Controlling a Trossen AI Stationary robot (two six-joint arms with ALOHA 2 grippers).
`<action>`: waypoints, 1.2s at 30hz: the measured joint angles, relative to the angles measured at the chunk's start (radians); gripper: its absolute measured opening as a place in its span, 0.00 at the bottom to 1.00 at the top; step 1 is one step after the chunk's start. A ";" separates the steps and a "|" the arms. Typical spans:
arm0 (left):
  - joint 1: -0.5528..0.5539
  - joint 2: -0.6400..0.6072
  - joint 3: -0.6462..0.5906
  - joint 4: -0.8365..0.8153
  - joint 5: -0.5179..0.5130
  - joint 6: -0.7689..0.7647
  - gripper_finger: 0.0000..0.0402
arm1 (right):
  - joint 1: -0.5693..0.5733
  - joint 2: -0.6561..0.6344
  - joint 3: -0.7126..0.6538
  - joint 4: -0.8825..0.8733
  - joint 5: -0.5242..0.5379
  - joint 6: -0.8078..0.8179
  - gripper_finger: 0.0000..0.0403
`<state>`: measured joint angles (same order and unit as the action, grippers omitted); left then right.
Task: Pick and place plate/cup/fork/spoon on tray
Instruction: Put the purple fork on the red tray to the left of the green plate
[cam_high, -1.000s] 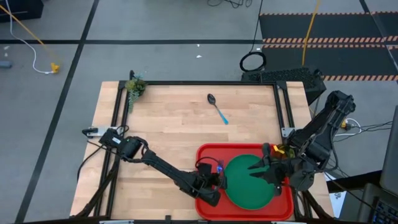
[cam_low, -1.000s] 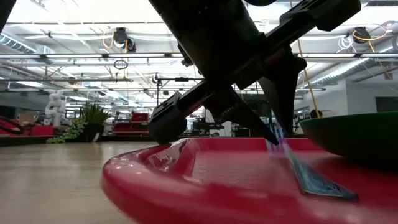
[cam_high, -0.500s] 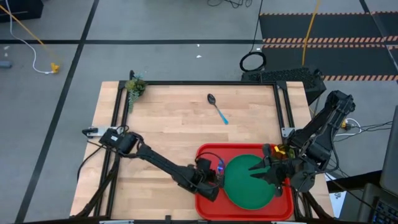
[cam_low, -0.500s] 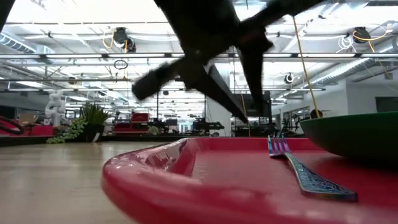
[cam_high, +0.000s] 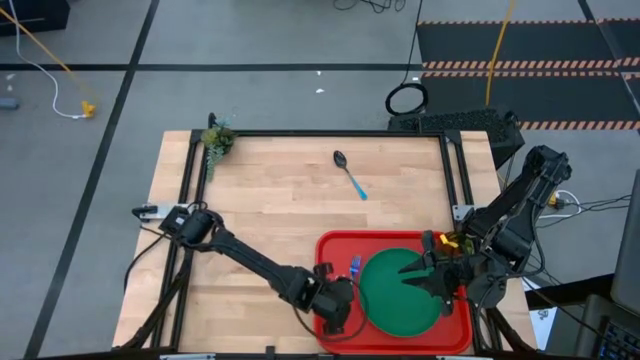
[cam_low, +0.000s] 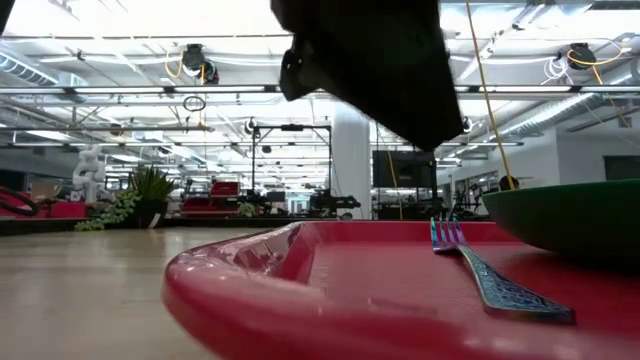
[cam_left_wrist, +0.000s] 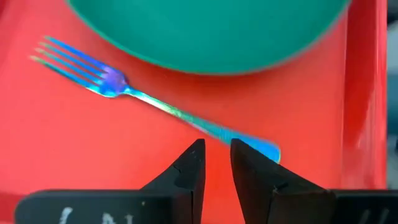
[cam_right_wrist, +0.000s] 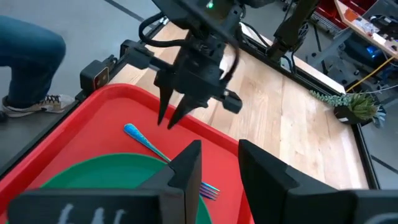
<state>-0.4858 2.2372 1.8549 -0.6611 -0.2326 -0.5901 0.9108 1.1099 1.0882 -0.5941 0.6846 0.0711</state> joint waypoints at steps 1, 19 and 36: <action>-0.002 0.000 0.000 -0.006 0.016 0.036 0.20 | 0.000 0.000 0.000 0.000 0.000 0.000 0.25; -0.106 0.055 -0.001 0.086 -0.054 0.104 0.01 | 0.000 0.001 0.000 0.036 0.077 0.128 0.25; -0.097 0.103 -0.001 0.111 -0.032 0.141 0.02 | 0.000 0.077 0.000 0.123 0.073 0.186 0.25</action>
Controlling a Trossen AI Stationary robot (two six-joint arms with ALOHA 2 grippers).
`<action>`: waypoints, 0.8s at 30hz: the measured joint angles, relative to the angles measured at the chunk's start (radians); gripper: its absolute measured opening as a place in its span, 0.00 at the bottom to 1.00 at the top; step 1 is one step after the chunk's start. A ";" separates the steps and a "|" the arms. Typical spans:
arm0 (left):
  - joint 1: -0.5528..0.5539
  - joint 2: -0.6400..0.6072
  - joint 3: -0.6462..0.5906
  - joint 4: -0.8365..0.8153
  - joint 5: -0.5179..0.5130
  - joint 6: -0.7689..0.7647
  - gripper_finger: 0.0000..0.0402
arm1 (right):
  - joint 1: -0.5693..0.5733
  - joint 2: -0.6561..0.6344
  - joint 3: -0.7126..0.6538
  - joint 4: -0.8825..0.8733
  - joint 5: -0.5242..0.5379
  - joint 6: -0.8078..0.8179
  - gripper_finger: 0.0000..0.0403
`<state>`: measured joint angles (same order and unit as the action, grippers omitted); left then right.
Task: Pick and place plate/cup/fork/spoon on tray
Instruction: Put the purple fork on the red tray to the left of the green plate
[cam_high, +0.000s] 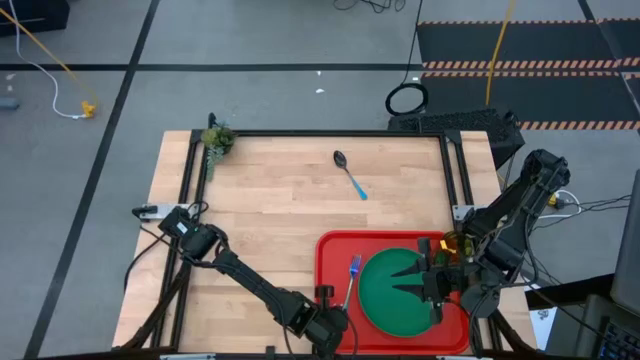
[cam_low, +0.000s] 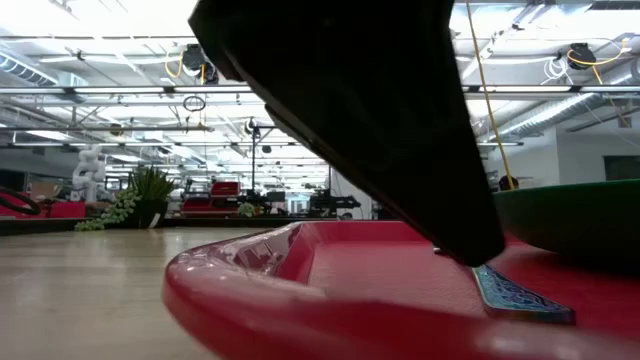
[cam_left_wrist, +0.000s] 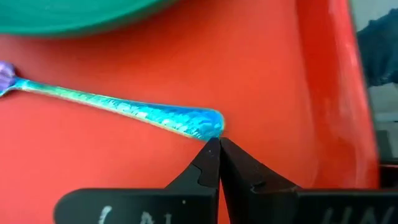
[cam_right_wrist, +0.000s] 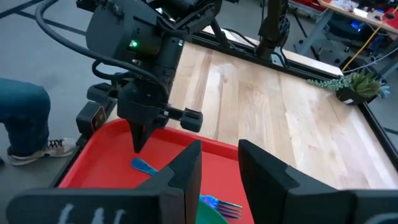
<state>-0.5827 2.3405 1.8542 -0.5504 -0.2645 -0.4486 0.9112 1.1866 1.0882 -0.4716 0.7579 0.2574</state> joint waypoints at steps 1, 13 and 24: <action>0.001 0.000 0.000 0.007 0.003 0.003 0.02 | 0.000 0.003 0.000 0.002 0.000 0.005 0.25; 0.024 0.014 0.000 0.042 0.028 0.037 0.01 | 0.036 0.006 0.000 0.033 0.000 0.038 0.25; 0.040 0.027 0.000 0.101 0.037 0.028 0.01 | 0.047 0.006 0.000 0.038 0.000 0.023 0.25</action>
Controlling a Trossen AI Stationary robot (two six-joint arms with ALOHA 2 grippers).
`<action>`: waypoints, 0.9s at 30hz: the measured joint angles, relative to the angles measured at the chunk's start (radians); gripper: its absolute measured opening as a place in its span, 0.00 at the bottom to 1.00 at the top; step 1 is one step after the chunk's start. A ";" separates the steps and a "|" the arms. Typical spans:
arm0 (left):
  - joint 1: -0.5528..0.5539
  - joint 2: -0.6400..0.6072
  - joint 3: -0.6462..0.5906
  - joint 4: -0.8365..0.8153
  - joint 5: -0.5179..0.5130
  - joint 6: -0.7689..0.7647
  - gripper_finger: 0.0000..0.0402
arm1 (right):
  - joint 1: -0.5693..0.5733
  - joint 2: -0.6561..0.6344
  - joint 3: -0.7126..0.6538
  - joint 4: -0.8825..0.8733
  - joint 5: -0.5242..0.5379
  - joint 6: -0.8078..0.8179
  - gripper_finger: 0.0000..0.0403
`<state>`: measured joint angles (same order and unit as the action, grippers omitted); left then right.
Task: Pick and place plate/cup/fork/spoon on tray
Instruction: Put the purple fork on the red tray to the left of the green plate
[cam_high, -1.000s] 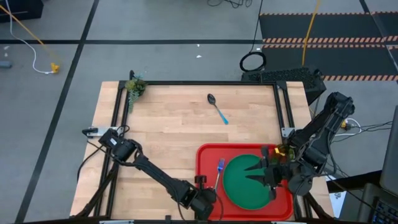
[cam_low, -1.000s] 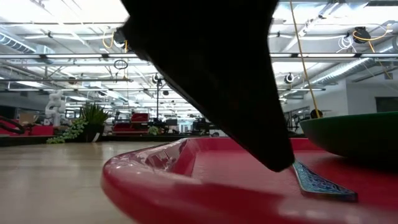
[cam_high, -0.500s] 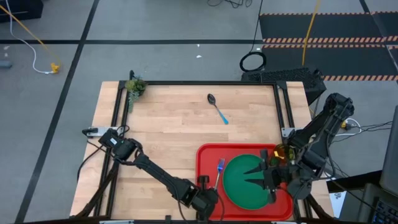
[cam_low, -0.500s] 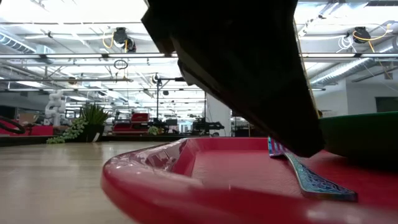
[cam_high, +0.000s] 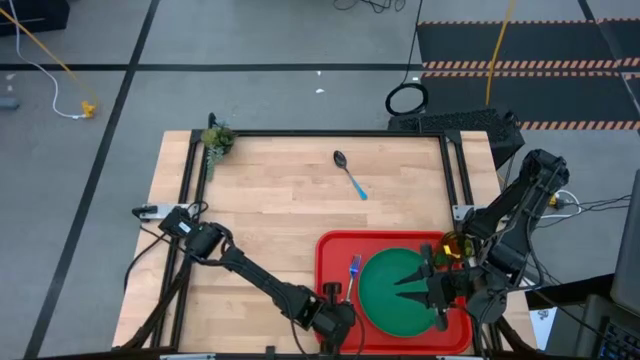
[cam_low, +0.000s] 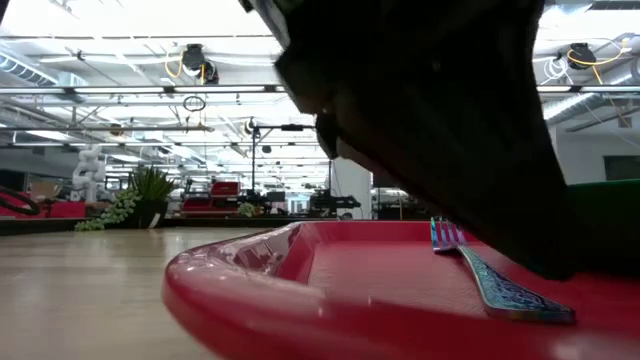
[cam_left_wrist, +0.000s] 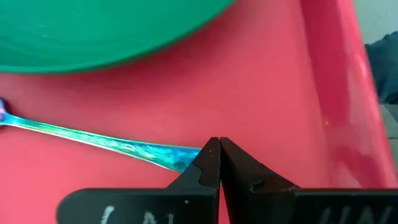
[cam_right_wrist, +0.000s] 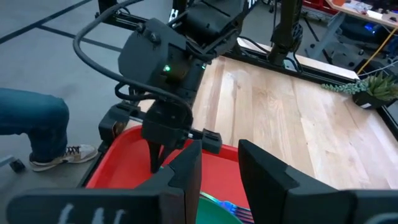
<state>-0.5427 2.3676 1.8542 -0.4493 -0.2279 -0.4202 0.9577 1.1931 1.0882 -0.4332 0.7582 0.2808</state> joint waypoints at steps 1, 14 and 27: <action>0.004 0.000 0.000 0.001 0.000 0.000 0.01 | 0.000 0.000 0.000 0.000 0.000 -0.001 0.25; 0.020 0.031 0.002 0.015 0.014 -0.007 0.02 | 0.000 0.000 0.000 0.003 0.000 -0.001 0.25; 0.025 -0.009 0.000 0.040 -0.013 0.021 0.02 | 0.000 0.000 0.000 0.003 0.000 0.002 0.25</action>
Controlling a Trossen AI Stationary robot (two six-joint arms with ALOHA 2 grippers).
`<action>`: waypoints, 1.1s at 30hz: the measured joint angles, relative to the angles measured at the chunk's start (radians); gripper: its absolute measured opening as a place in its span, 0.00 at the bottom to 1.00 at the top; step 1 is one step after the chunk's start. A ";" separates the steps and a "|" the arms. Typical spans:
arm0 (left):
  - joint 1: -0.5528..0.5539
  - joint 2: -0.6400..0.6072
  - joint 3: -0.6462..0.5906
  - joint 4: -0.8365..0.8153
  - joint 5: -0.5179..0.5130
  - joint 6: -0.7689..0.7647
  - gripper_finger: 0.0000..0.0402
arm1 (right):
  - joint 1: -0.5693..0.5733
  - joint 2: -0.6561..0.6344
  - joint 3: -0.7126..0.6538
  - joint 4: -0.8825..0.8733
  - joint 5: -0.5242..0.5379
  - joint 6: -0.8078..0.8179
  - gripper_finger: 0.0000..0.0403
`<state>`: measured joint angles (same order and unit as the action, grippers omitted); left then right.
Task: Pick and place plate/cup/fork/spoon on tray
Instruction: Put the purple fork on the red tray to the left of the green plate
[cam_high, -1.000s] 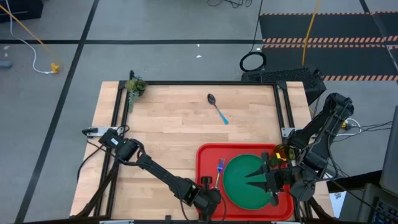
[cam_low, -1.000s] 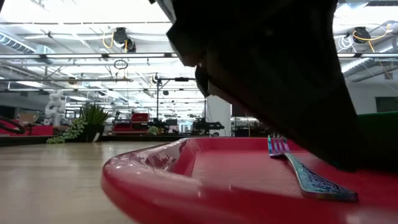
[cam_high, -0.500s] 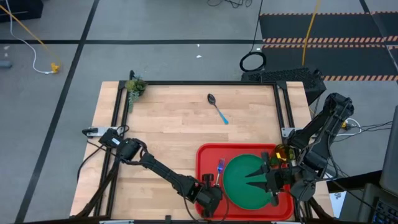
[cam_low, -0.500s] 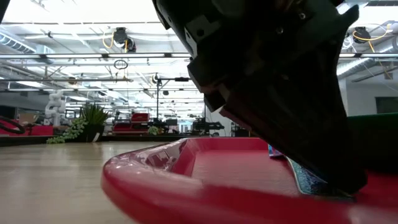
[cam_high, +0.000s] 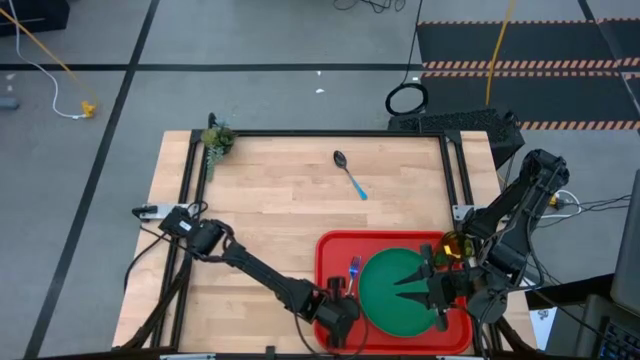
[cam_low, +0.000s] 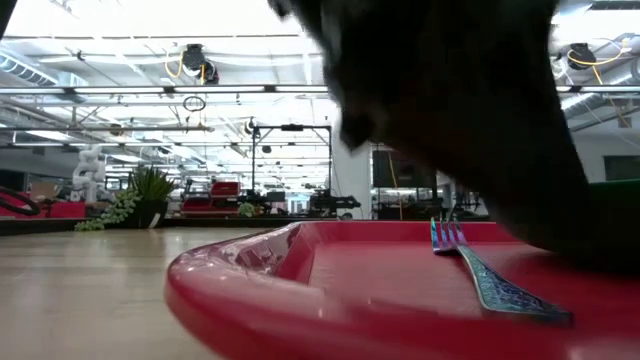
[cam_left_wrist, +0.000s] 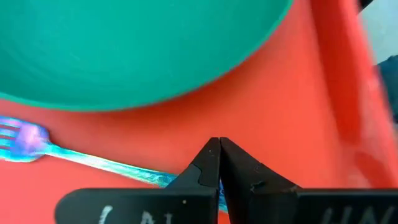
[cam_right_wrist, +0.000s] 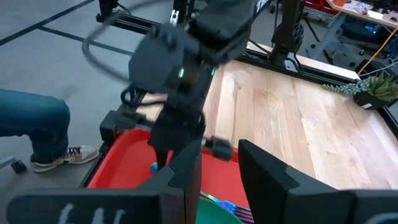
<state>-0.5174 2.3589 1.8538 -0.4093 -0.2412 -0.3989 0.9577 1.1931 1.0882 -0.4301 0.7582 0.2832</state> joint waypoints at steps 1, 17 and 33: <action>-0.004 -0.014 0.000 -0.011 -0.005 0.004 0.02 | 0.000 0.000 0.000 0.000 0.000 0.000 0.25; -0.065 -0.019 -0.019 -0.063 -0.030 -0.054 0.02 | 0.023 0.000 0.000 0.015 0.000 0.008 0.25; -0.038 0.021 -0.017 -0.041 -0.022 -0.054 0.02 | 0.027 0.000 0.000 0.021 0.000 0.008 0.25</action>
<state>-0.5558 2.3799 1.8370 -0.4505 -0.2632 -0.4530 0.9848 1.1927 1.0878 -0.4095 0.7582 0.2913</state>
